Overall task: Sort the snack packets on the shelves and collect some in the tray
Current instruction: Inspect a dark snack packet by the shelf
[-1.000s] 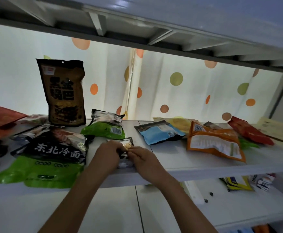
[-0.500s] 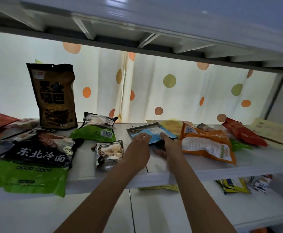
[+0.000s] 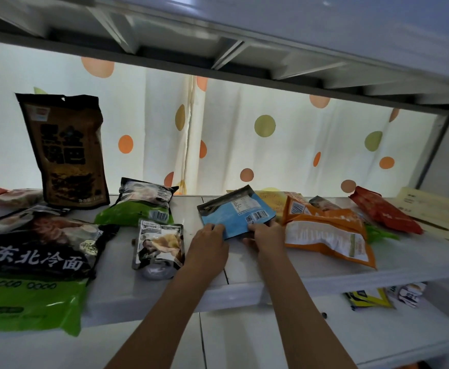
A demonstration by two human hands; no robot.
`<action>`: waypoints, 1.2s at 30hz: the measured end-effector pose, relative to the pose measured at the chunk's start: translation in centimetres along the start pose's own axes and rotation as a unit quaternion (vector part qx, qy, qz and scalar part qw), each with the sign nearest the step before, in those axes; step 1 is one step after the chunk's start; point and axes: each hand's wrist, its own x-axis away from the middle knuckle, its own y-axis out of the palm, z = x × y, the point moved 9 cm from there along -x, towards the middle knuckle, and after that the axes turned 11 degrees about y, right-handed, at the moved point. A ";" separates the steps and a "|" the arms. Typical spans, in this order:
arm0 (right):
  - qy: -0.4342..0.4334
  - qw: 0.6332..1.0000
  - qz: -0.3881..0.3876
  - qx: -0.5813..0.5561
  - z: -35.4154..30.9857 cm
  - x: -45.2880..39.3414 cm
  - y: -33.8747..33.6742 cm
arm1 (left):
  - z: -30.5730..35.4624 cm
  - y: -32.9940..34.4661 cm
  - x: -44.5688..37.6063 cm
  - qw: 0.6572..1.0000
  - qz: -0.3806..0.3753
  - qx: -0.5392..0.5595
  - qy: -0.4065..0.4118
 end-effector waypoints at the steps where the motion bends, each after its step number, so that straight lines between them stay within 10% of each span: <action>1: -0.003 0.999 -0.022 -0.024 -0.2 0.3 0.0 | -0.1 -0.1 0.0 1.000 0.006 0.019 -0.008; 13: -0.004 0.967 -0.117 -0.226 0.7 5.4 -1.3 | -1.9 -3.3 1.0 0.971 0.153 0.151 -0.103; 22: -0.132 0.983 0.031 -0.126 0.8 14.1 -11.2 | 3.4 -5.0 2.6 0.961 0.114 0.249 0.033; 32: -0.157 0.922 0.335 0.112 6.8 21.9 -22.5 | 10.4 1.8 15.2 0.810 0.006 0.579 -0.091; 36: -0.153 0.955 0.205 0.148 11.8 22.6 -19.0 | 11.4 5.8 21.1 0.766 -0.039 0.622 -0.156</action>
